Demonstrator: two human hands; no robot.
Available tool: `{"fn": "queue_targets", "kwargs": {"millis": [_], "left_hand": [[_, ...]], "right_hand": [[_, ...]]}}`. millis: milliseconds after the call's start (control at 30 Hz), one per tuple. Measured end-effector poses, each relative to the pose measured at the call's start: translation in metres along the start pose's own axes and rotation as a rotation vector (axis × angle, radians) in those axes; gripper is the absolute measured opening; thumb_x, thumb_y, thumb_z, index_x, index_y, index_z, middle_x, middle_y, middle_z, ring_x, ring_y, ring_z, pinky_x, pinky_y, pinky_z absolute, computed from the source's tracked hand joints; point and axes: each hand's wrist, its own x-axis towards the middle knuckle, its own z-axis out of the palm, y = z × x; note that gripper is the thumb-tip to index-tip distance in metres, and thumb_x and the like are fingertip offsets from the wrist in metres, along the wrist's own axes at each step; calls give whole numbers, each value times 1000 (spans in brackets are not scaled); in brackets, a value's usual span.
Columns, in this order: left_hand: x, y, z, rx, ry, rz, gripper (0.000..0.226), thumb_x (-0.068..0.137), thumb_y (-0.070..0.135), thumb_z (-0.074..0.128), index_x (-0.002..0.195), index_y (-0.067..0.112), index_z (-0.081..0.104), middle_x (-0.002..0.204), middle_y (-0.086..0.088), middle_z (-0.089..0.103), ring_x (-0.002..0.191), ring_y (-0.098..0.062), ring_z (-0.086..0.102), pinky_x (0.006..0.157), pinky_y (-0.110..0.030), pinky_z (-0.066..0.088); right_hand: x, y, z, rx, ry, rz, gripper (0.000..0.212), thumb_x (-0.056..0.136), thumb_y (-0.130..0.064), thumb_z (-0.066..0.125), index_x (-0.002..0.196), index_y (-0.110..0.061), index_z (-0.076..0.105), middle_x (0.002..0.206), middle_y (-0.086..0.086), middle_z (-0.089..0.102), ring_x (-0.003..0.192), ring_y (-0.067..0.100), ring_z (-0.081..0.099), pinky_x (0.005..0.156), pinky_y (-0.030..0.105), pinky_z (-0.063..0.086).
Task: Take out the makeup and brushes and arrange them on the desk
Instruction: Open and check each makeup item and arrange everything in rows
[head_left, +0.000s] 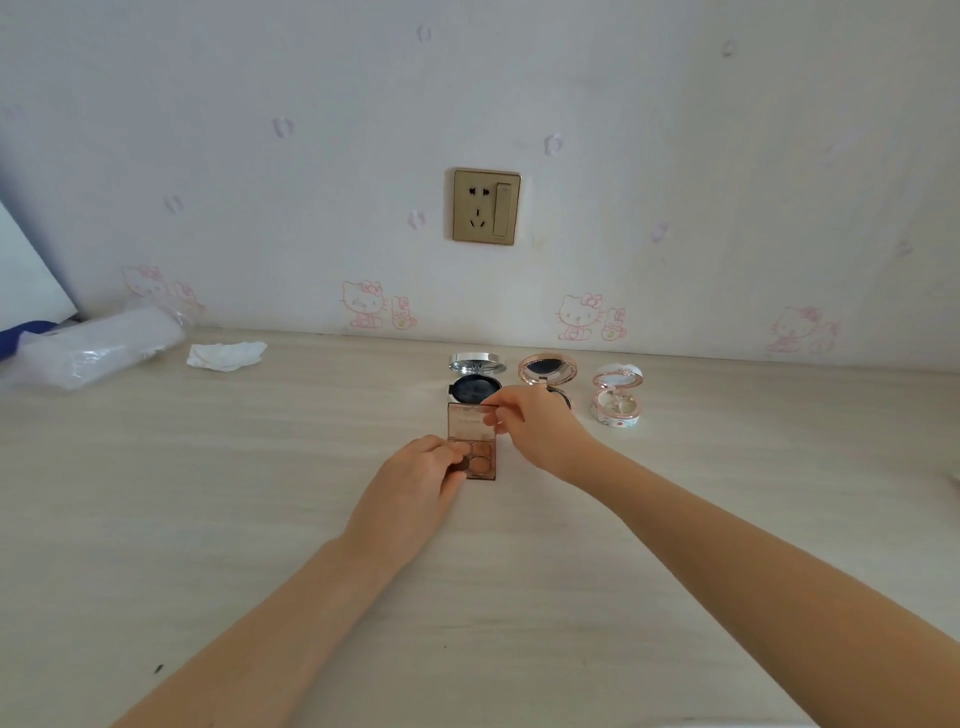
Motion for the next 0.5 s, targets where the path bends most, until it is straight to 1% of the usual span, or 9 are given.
{"fn": "queue_targets", "kwargs": {"millis": [167, 233, 267, 367, 400, 500], "left_hand": [[6, -2, 3, -16, 0, -18, 19, 85, 6, 68, 103, 5, 71, 106, -5, 69, 97, -24, 66, 88, -34, 51], [7, -3, 4, -25, 0, -25, 19, 85, 6, 67, 103, 4, 71, 107, -5, 69, 98, -24, 66, 89, -35, 51], [8, -3, 5, -27, 0, -29, 19, 85, 6, 67, 103, 5, 71, 108, -5, 69, 98, -24, 66, 89, -35, 51], [9, -3, 5, -29, 1, -44, 21, 85, 7, 67, 106, 5, 70, 108, -6, 68, 98, -24, 65, 90, -32, 49], [10, -3, 5, -31, 0, -48, 21, 86, 8, 67, 107, 6, 70, 107, -6, 68, 98, -24, 65, 90, -32, 49], [11, -3, 6, -31, -3, -48, 22, 86, 8, 67, 108, 6, 69, 107, -6, 68, 99, -24, 64, 90, -32, 49]], "right_hand": [[13, 2, 0, 16, -7, 50, 32, 98, -6, 35, 109, -7, 66, 98, 8, 71, 93, 23, 67, 79, 28, 50], [16, 2, 0, 24, -8, 58, 32, 98, -6, 35, 109, -7, 65, 98, 10, 71, 93, 24, 67, 78, 29, 51], [17, 2, -1, 24, -8, 59, 32, 98, -6, 35, 110, -6, 65, 99, 10, 71, 93, 23, 66, 76, 27, 50], [18, 2, -1, 9, 2, 52, 32, 99, -6, 36, 111, -7, 65, 99, 9, 71, 93, 20, 67, 65, 9, 44], [19, 3, 0, 6, 7, 48, 32, 99, -6, 36, 110, -7, 65, 98, 9, 71, 93, 20, 67, 62, 5, 41], [17, 6, 1, 4, 12, 28, 33, 98, -5, 35, 111, -6, 65, 99, 10, 71, 93, 20, 67, 62, 4, 41]]}}
